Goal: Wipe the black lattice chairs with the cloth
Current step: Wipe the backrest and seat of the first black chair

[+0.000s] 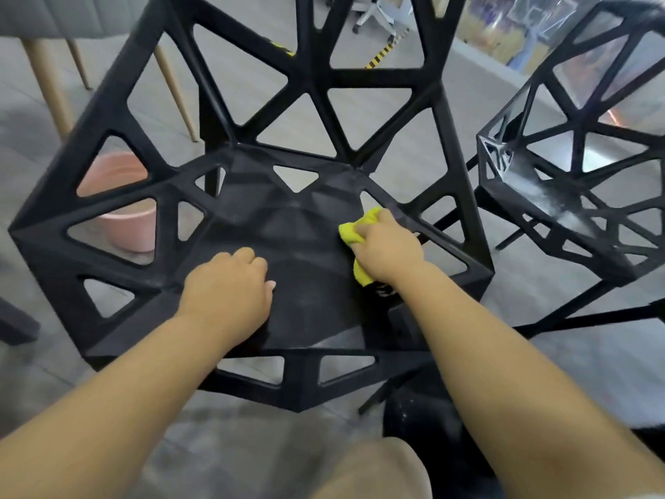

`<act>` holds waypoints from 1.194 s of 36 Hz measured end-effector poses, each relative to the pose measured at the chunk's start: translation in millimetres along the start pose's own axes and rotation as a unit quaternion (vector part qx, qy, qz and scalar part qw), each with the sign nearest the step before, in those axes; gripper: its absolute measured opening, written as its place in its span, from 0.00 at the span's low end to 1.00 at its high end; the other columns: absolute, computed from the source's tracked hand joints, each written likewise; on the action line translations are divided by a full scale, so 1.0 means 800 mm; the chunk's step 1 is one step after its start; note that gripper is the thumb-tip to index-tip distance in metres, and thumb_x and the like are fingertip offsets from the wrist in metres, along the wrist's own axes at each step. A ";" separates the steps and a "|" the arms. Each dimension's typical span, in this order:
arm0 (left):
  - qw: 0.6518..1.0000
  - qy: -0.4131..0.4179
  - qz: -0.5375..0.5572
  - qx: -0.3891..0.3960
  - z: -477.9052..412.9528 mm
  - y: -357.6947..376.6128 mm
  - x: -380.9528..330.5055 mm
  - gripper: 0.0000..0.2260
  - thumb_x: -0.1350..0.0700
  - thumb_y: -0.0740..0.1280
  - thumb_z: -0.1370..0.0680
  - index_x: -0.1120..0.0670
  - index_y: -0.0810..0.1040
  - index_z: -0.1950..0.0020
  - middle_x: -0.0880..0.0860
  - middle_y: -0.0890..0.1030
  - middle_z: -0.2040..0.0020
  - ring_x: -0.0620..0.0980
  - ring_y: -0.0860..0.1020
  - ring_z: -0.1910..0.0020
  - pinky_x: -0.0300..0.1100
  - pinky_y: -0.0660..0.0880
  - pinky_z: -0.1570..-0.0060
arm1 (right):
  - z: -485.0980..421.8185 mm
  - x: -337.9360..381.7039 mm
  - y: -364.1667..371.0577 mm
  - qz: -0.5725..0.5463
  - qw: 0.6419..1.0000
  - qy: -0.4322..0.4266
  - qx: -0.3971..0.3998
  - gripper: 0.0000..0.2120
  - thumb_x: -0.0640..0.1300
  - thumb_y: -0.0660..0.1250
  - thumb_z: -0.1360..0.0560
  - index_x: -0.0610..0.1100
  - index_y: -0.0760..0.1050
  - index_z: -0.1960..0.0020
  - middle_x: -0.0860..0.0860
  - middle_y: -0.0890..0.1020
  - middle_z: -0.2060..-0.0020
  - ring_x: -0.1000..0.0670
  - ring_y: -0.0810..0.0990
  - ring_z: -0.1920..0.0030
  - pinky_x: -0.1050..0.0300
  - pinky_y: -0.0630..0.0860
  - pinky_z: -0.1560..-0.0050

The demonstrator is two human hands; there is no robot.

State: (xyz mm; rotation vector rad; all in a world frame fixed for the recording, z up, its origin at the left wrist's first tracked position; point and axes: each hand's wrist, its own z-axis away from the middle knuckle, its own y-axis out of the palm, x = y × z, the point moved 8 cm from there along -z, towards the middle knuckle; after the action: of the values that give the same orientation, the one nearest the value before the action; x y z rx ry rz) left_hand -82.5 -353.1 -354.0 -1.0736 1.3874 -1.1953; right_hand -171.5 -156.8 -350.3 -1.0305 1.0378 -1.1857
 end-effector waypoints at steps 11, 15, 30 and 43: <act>0.989 0.067 0.074 0.113 -0.019 0.030 -0.057 0.15 0.47 0.54 0.19 0.49 0.71 0.36 0.47 0.69 0.36 0.50 0.67 0.35 0.49 0.64 0.35 | -0.014 -0.060 -0.047 0.084 0.993 0.063 -0.062 0.14 0.40 0.59 0.23 0.45 0.71 0.38 0.44 0.61 0.33 0.40 0.73 0.50 0.50 0.65 0.61; 0.991 0.049 0.053 0.112 -0.017 0.031 -0.061 0.17 0.46 0.52 0.19 0.49 0.71 0.34 0.47 0.68 0.33 0.51 0.67 0.33 0.51 0.59 0.31 | -0.012 -0.060 -0.044 0.097 0.992 0.071 -0.029 0.14 0.40 0.57 0.23 0.43 0.71 0.39 0.43 0.62 0.34 0.43 0.67 0.58 0.51 0.64 0.61; 0.993 0.058 0.029 0.094 -0.013 0.032 -0.062 0.19 0.45 0.50 0.19 0.50 0.71 0.34 0.47 0.70 0.34 0.50 0.69 0.34 0.49 0.61 0.32 | -0.010 -0.052 -0.039 0.137 0.988 0.066 -0.041 0.14 0.41 0.58 0.24 0.43 0.73 0.40 0.42 0.64 0.39 0.39 0.72 0.45 0.50 0.65 0.54; 0.993 0.065 0.052 0.087 -0.007 0.021 -0.063 0.18 0.46 0.52 0.19 0.51 0.72 0.35 0.48 0.72 0.35 0.52 0.71 0.39 0.45 0.65 0.37 | 0.065 -0.125 -0.038 0.075 0.988 0.124 -0.054 0.16 0.47 0.59 0.22 0.50 0.71 0.35 0.45 0.65 0.41 0.39 0.74 0.47 0.52 0.67 0.56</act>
State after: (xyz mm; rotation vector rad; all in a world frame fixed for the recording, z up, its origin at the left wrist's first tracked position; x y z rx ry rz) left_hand -81.8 -300.3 -364.6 -0.8047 1.3924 -1.3012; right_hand -135.4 -56.5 -302.3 -0.8843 1.3631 -1.1632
